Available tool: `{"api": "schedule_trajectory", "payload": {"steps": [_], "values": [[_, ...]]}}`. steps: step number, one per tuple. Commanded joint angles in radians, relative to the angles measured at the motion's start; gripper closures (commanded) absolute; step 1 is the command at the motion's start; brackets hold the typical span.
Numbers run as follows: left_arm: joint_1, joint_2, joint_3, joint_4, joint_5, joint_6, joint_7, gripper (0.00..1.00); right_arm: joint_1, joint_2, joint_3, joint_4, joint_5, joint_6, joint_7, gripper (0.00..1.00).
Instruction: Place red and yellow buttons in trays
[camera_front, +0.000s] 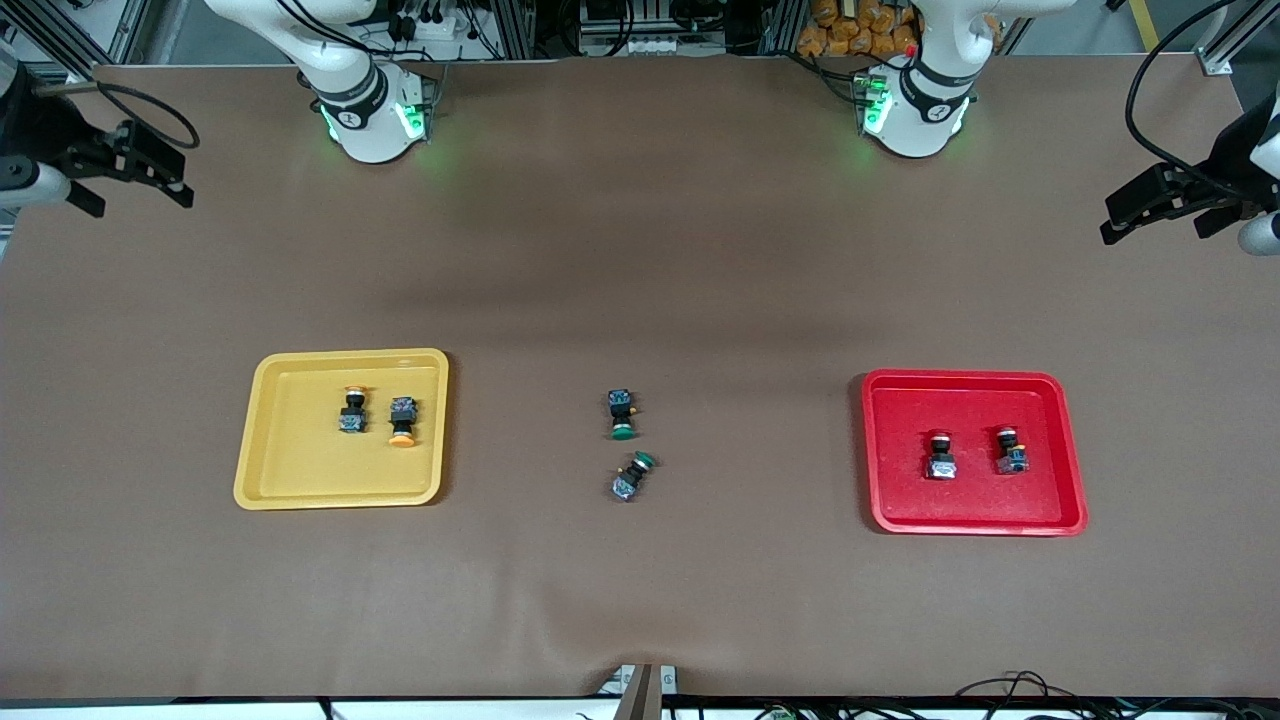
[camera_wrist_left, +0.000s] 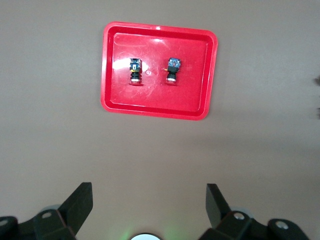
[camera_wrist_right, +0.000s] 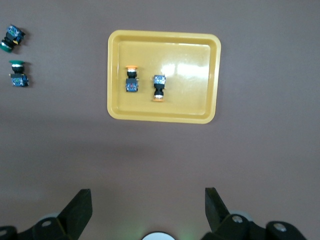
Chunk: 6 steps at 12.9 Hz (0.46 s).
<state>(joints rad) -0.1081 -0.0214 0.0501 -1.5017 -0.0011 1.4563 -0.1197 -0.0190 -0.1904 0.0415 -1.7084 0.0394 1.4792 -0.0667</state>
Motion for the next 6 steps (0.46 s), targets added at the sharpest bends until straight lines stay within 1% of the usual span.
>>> {"api": "schedule_trajectory", "payload": {"steps": [1, 3, 5, 6], "values": [[-0.001, -0.006, 0.000, 0.014, 0.009, -0.001, -0.007, 0.00, -0.019, 0.006, 0.018, 0.019, 0.004, -0.043, 0.018, 0.00], [-0.004, 0.001, -0.001, 0.027, 0.013, -0.001, -0.015, 0.00, -0.010, 0.009, 0.008, 0.021, 0.002, -0.042, 0.016, 0.00], [-0.004, 0.001, -0.001, 0.031, 0.012, -0.001, 0.000, 0.00, 0.043, 0.011, -0.044, 0.023, 0.000, -0.040, 0.016, 0.00], [-0.002, 0.001, -0.001, 0.046, 0.013, -0.001, 0.003, 0.00, 0.056, 0.011, -0.055, 0.024, 0.000, -0.040, 0.016, 0.00]]}}
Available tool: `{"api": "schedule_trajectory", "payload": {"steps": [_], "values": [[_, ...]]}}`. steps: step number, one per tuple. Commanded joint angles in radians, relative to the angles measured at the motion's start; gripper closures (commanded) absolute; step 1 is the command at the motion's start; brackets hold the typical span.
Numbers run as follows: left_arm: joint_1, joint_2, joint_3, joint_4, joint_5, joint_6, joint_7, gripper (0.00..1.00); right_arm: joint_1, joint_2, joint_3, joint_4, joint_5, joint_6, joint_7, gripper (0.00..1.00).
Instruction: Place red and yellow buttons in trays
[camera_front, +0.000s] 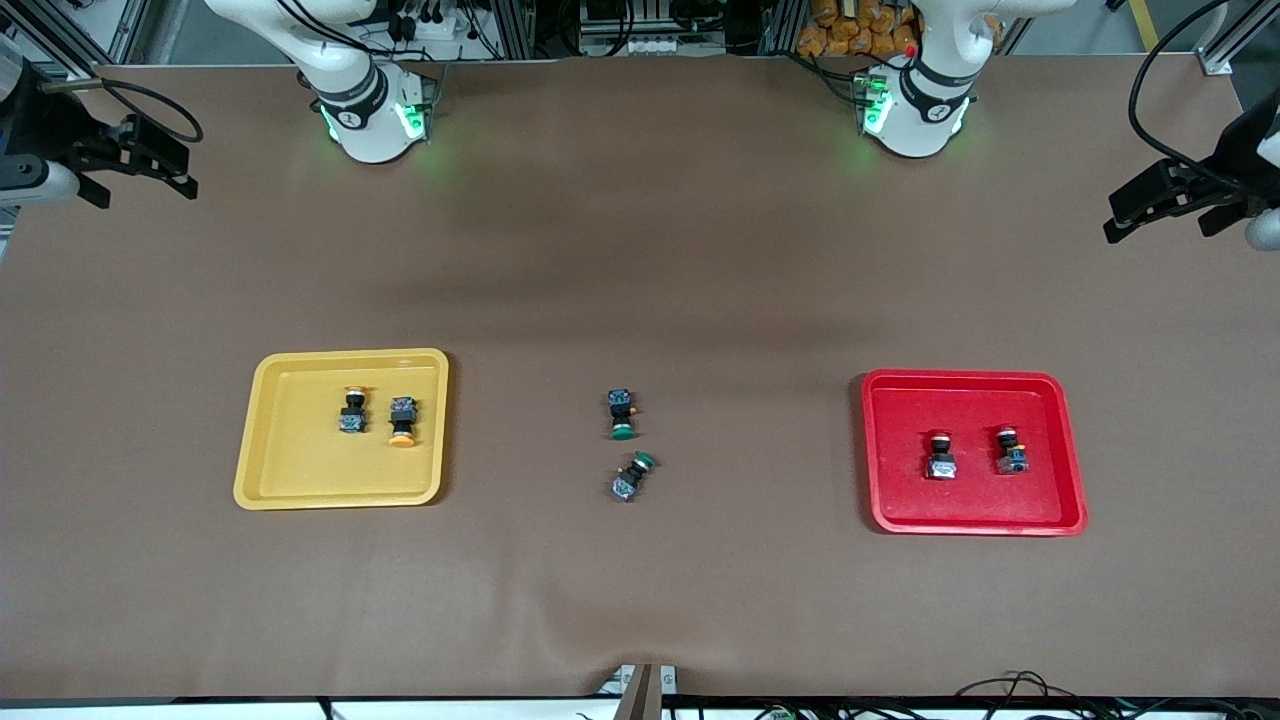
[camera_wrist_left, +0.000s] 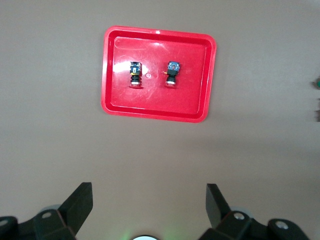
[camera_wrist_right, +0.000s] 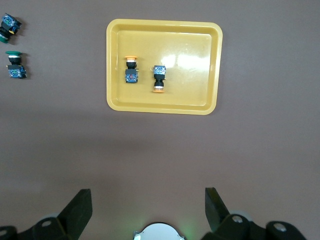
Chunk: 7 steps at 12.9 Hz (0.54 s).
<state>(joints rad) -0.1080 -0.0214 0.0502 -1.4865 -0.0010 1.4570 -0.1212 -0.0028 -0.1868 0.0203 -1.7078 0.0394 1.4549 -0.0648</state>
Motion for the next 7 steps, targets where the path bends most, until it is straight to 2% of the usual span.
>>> {"api": "schedule_trajectory", "payload": {"steps": [1, 7], "values": [[-0.002, 0.001, -0.001, 0.032, 0.012, -0.001, 0.005, 0.00, 0.037, 0.009, -0.034, 0.022, 0.002, -0.015, 0.014, 0.00], [-0.005, 0.001, -0.001, 0.037, 0.015, -0.004, 0.003, 0.00, 0.049, 0.009, -0.034, 0.022, 0.001, -0.013, 0.014, 0.00]]}}
